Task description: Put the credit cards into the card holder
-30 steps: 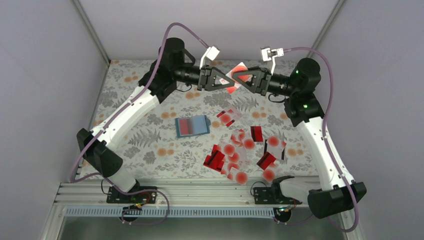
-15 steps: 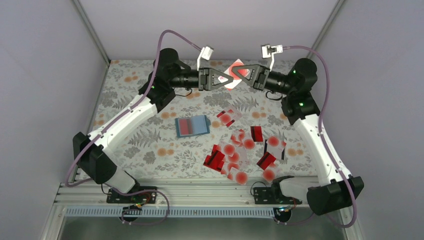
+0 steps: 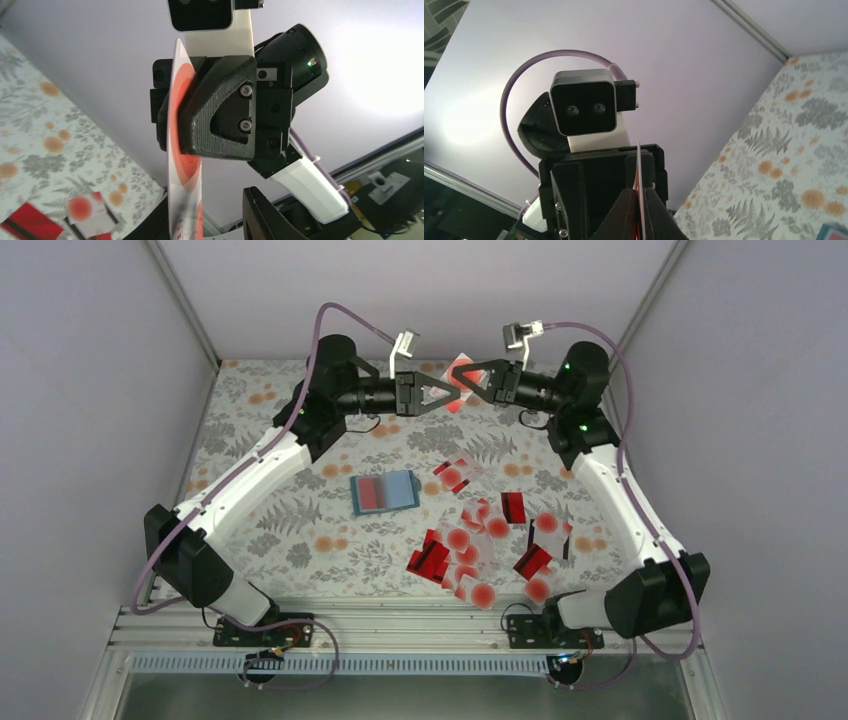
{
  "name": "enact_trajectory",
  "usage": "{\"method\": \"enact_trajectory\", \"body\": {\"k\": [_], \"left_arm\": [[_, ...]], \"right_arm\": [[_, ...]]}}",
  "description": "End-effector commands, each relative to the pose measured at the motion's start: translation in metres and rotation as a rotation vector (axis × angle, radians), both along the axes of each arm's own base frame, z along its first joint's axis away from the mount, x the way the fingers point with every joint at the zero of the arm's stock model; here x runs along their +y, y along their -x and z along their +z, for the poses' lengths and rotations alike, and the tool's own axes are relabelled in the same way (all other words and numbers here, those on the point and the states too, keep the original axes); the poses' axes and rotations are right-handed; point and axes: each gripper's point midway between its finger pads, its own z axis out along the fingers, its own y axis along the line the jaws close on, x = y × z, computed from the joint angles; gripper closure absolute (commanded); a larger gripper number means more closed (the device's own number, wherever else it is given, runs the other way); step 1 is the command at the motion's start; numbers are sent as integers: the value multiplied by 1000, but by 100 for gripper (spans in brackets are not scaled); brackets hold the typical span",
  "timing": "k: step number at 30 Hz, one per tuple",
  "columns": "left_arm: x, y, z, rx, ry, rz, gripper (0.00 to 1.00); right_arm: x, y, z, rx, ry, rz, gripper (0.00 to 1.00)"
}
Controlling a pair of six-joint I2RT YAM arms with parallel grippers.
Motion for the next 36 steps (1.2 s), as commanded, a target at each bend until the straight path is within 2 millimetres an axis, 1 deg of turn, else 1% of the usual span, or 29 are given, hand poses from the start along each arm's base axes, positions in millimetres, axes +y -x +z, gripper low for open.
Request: {"method": "enact_trajectory", "body": {"k": [1,4,6,8,11,14,17,21,25,26,29,31,33,36], "left_arm": [[8,4,-1,12,-43,15,69],[15,0,-15,67,-59,37,59],[22,-3,-20,90,-61,53,52],[30,-6,-25,115,-70,53,50],[41,-9,-33,140,-87,32,49],[51,-11,-41,163,-98,3,51],[58,-10,-42,161,-90,-35,52],[58,-10,-48,159,-96,-77,55],[54,-15,-62,167,-117,-110,58],[54,-16,-63,165,-119,-115,60],[52,-18,-65,163,-126,-128,65],[52,-20,-70,171,-141,-130,66],[52,-22,-73,174,-145,-126,70],[54,-23,-74,179,-144,-120,73]], "right_arm": [[6,-10,-14,156,-4,42,96],[10,-18,-30,239,0,68,96],[14,-22,-40,277,4,104,96],[17,-25,-48,291,12,139,96],[20,-27,-57,297,26,197,96],[24,-28,-60,281,42,243,96],[25,-31,-59,254,60,275,96],[29,-31,-65,263,68,324,96],[37,-20,-63,239,72,372,96],[42,-24,-73,263,77,386,96],[51,-20,-76,257,88,417,96],[53,-19,-77,254,91,424,96],[55,-17,-75,245,93,430,96],[57,-12,-76,235,96,446,96]]}}
